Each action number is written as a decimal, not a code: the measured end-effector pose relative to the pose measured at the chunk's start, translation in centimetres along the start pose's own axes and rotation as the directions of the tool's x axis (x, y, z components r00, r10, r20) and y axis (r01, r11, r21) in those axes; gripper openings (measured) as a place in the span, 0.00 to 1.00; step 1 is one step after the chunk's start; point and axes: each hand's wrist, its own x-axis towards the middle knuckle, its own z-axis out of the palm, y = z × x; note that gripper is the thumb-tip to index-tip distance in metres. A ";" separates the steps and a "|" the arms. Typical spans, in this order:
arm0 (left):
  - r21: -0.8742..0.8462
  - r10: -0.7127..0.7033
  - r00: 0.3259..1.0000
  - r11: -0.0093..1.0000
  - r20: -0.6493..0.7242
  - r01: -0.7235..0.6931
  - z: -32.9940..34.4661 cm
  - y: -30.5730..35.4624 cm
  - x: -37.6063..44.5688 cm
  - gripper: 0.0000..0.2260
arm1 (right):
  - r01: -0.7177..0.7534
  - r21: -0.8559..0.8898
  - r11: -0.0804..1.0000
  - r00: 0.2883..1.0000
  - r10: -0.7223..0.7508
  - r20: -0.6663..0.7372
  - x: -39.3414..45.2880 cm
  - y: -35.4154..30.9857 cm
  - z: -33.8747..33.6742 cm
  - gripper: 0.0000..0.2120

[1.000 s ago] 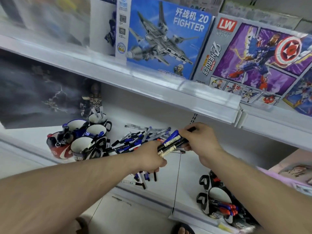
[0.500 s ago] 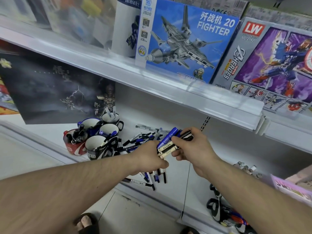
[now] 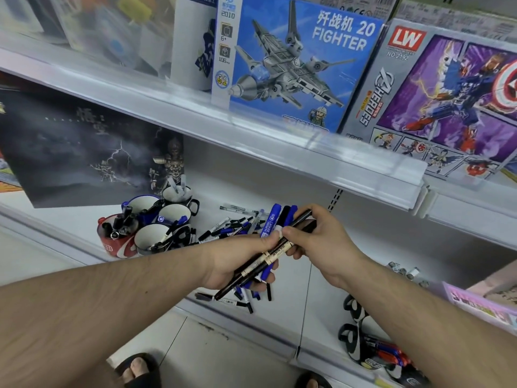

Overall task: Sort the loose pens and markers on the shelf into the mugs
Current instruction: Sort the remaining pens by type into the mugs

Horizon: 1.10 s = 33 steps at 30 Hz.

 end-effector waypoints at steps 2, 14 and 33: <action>-0.079 -0.061 0.998 0.995 -0.008 0.060 0.1 0.2 0.2 0.21 | 0.012 -0.003 1.000 1.000 -0.012 0.021 0.0 0.2 -0.3 0.09; -0.070 -0.052 0.996 0.996 -0.076 0.047 0.5 -0.2 0.4 0.19 | -0.017 0.063 0.998 0.995 0.011 0.103 0.0 1.0 -1.5 0.11; -0.004 -0.123 0.960 0.992 -0.253 0.126 -3.7 -1.9 -1.8 0.05 | -0.053 0.191 0.980 0.989 0.078 -0.123 2.0 2.4 -4.0 0.10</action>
